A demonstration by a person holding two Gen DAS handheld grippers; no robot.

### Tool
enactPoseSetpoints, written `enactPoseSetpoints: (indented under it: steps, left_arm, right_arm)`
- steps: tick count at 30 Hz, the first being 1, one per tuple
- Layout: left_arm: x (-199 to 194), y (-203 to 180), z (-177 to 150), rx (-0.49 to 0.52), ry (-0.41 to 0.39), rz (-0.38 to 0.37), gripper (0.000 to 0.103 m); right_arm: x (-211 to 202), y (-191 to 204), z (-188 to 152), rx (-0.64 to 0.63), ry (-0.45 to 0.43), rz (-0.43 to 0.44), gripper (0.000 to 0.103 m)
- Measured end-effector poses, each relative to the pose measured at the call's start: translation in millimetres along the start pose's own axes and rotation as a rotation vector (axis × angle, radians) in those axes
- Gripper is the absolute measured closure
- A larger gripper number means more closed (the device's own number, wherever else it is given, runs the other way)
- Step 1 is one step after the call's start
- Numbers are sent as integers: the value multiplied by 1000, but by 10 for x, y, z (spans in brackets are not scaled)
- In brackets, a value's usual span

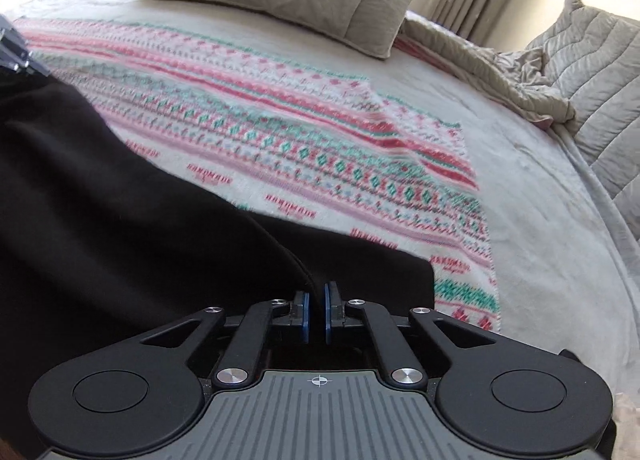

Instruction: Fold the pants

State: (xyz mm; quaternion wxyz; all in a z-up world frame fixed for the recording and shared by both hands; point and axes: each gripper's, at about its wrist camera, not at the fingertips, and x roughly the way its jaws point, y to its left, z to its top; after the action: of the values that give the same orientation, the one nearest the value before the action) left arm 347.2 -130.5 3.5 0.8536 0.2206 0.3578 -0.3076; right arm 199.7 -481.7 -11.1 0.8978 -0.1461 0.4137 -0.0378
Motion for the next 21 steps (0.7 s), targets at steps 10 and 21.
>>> enactPoseSetpoints:
  steps: [10, 21]
  left_arm:
    - [-195, 143, 58, -150, -184, 228, 90]
    - [125, 97, 78, -213, -151, 409, 74]
  right_arm:
    - [309, -59, 746, 20, -60, -161, 103]
    - [794, -194, 1016, 267, -81, -270, 50]
